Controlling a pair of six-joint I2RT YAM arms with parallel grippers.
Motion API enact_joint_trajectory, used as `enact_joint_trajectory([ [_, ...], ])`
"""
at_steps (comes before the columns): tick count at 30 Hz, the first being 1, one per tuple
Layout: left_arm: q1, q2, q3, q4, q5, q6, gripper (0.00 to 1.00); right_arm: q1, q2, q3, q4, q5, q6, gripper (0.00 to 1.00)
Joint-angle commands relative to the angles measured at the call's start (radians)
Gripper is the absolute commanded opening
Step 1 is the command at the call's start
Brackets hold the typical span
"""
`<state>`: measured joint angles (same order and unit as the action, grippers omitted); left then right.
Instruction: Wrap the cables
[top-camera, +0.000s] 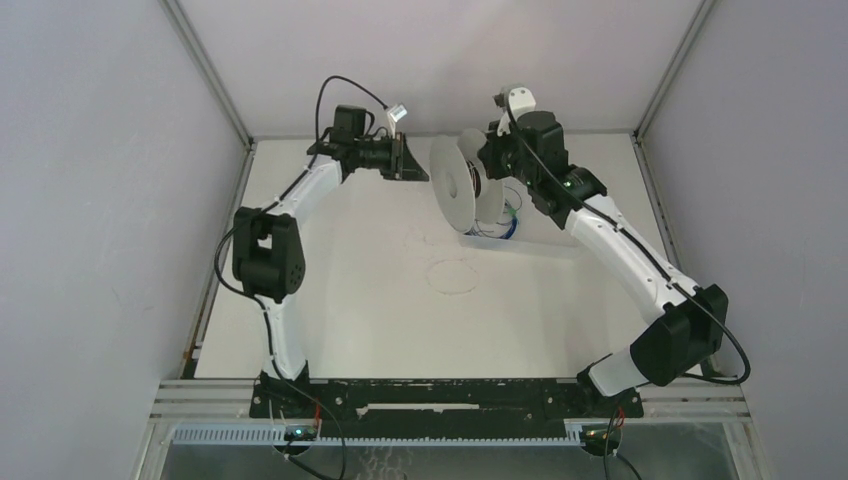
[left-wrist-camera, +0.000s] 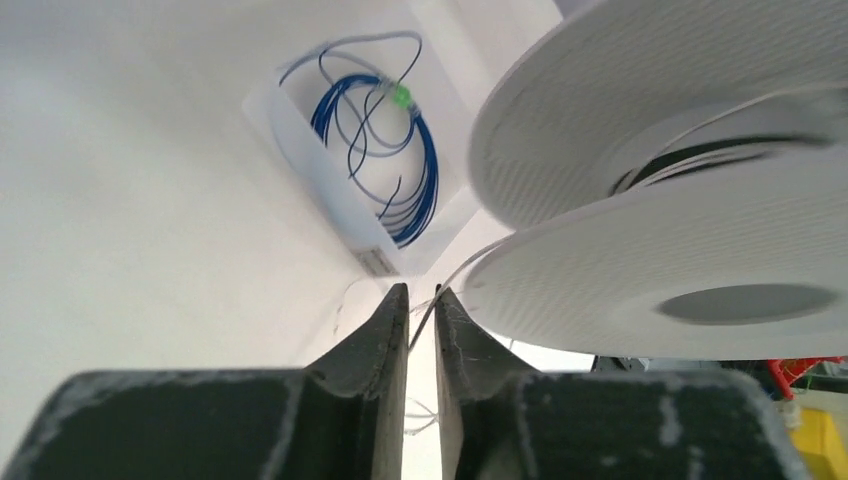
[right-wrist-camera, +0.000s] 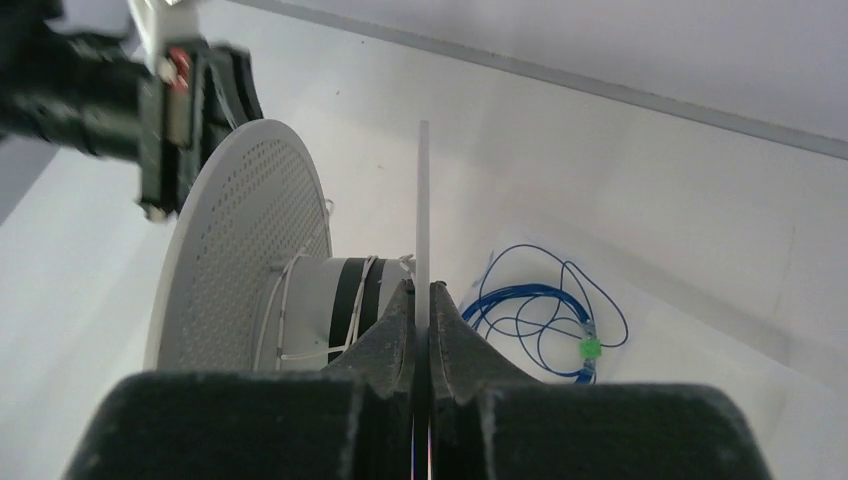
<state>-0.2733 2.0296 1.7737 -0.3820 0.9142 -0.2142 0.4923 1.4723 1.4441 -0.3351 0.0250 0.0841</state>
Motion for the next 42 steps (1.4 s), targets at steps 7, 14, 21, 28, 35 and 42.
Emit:
enact_joint_trajectory([
  [7, -0.049, -0.102, -0.190, 0.085, -0.018, 0.039, 0.32, -0.030, -0.044, 0.116, 0.023, -0.009, 0.058, 0.00],
  [14, -0.049, -0.174, -0.332, 0.186, -0.048, 0.064, 0.50, -0.054, -0.046, 0.150, 0.001, -0.015, 0.076, 0.00],
  [21, -0.048, -0.255, -0.412, 0.200, -0.218, 0.168, 0.54, -0.058, -0.047, 0.170, -0.022, -0.028, 0.082, 0.00],
  [28, -0.053, -0.254, -0.430, 0.189, -0.259, 0.172, 0.55, -0.061, -0.050, 0.185, -0.032, -0.030, 0.086, 0.00],
  [35, -0.065, -0.216, -0.446, 0.198, -0.307, 0.156, 0.56, -0.064, -0.046, 0.185, -0.036, -0.037, 0.087, 0.00],
  [42, -0.079, -0.161, -0.428, 0.192, -0.322, 0.159, 0.47, -0.066, -0.044, 0.188, -0.040, -0.042, 0.089, 0.00],
])
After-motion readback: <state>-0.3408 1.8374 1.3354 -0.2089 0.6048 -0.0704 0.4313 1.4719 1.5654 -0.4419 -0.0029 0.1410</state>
